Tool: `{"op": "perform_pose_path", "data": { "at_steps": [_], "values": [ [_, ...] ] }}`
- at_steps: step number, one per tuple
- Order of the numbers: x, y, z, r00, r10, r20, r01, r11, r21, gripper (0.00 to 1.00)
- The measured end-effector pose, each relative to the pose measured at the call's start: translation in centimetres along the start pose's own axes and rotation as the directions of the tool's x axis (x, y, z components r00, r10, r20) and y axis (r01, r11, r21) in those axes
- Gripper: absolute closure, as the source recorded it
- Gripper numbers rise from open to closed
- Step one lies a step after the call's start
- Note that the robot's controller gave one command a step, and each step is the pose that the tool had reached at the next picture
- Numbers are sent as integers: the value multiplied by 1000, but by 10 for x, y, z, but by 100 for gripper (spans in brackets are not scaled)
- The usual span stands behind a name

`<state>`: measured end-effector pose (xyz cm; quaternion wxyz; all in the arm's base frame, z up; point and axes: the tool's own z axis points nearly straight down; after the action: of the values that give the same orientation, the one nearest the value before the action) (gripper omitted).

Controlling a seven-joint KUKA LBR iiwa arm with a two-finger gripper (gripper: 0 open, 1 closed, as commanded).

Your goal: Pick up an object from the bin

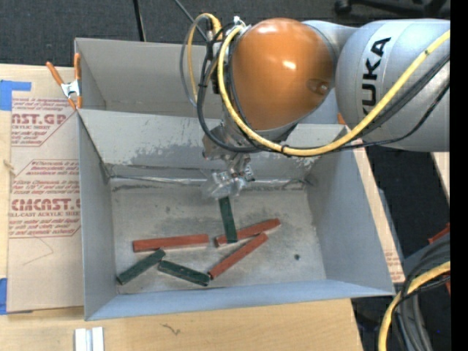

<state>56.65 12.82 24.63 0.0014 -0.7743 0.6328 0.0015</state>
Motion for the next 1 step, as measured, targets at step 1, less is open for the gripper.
{"op": "perform_pose_path", "data": {
  "at_steps": [1],
  "values": [
    [0,0,0,1000,0,0,0,1000,0,100]
  ]
}}
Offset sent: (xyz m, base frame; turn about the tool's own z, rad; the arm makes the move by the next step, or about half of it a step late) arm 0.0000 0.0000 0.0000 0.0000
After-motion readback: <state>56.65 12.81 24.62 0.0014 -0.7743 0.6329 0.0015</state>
